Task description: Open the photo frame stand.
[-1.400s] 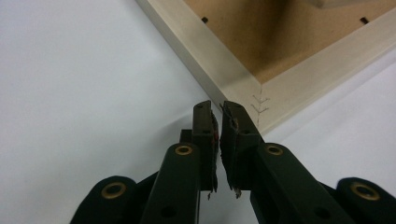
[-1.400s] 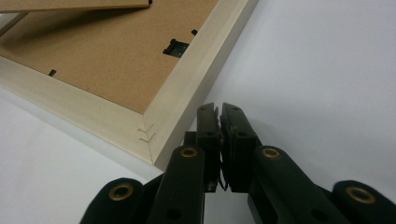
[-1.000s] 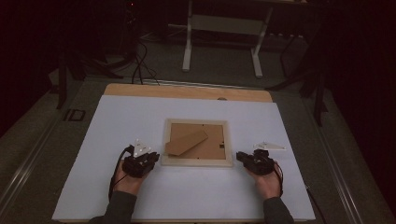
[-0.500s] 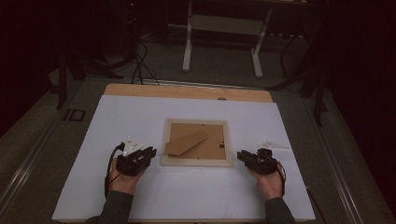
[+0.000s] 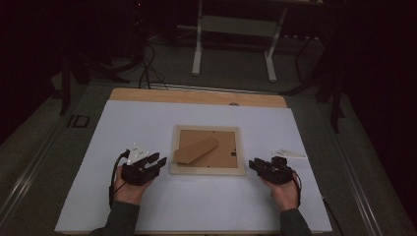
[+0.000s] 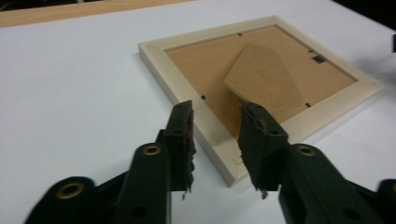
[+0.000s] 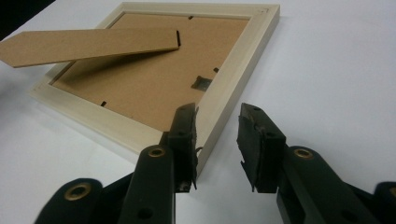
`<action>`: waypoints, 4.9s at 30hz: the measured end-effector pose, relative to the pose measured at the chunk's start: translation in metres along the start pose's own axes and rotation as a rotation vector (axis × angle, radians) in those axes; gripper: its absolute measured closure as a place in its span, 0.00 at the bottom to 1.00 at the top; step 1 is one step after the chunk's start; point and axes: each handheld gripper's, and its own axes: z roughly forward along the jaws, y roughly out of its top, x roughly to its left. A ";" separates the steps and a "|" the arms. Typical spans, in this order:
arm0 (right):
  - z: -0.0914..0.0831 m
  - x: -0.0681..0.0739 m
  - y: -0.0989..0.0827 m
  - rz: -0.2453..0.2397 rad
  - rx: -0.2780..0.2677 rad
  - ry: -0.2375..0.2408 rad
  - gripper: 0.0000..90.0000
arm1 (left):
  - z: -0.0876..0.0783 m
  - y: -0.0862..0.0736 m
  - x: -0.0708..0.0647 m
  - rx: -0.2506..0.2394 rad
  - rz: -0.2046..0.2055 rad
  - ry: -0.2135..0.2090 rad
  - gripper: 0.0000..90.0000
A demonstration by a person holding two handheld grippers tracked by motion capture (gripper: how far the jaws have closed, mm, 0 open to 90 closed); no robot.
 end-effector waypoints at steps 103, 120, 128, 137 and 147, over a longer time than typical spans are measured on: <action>0.000 -0.010 -0.003 0.036 0.015 0.019 0.63 | 0.128 0.065 -0.013 0.505 0.140 -0.319 0.40; 0.001 -0.009 -0.003 0.029 0.025 0.012 0.63 | 0.125 0.062 -0.023 0.466 0.249 -0.252 0.39; 0.001 -0.007 0.002 -0.002 0.032 -0.015 0.63 | 0.121 0.059 -0.027 0.434 0.280 -0.225 0.39; 0.000 -0.008 0.013 -0.023 0.030 -0.022 0.63 | 0.114 0.056 -0.034 0.390 0.322 -0.185 0.39; 0.002 -0.006 0.031 -0.056 0.029 -0.033 0.63 | 0.105 0.053 -0.043 0.339 0.362 -0.140 0.39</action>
